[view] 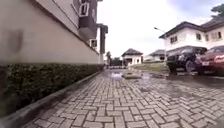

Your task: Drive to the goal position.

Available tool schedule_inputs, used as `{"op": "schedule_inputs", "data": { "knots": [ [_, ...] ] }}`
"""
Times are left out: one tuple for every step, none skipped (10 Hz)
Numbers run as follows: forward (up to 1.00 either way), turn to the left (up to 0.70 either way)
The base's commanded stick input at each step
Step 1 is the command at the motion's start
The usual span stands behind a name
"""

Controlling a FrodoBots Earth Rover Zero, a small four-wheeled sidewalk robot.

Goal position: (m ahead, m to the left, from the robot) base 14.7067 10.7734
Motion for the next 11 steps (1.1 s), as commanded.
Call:
{"op": "schedule_inputs", "data": {
  "knots": [
    [0.69,0.03],
    [0.69,0.03],
    [0.69,0.03],
    [0.69,0.03],
    [0.69,0.03],
    [0.69,0.03],
    [0.69,0.03],
    [0.69,0.03],
    [0.69,0.03],
    [0.69,0.11],
    [0.69,0.23]
  ]
}}
